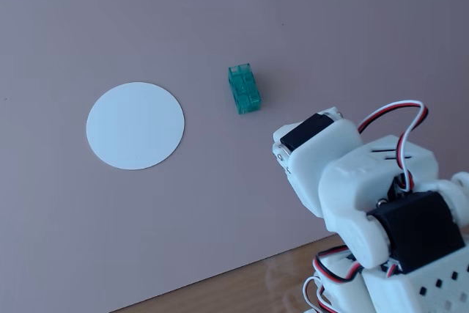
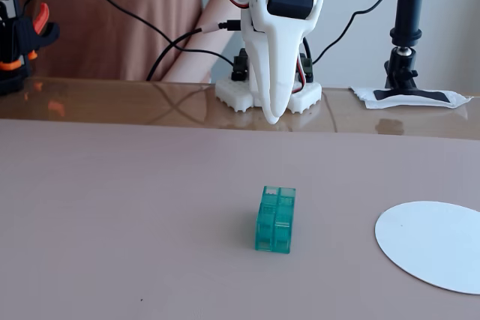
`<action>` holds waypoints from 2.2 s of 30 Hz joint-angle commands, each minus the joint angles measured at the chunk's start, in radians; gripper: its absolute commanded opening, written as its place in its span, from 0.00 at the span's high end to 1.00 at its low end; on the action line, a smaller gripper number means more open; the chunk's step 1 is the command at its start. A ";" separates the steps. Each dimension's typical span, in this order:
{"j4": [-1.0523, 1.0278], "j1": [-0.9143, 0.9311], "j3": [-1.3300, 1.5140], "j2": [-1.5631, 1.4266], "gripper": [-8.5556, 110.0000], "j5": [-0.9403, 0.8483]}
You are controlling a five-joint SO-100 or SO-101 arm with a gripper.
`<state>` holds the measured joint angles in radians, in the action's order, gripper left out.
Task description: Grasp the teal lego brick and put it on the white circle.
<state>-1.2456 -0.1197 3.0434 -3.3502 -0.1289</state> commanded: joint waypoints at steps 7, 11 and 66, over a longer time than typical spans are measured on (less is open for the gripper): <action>0.012 0.008 -0.005 -0.008 0.93 0.003; 0.012 0.008 -0.005 -0.008 0.93 0.009; -0.430 0.058 -1.833 2.115 0.87 -0.867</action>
<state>-1.6183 -0.0583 1.3330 -1.2916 -0.9327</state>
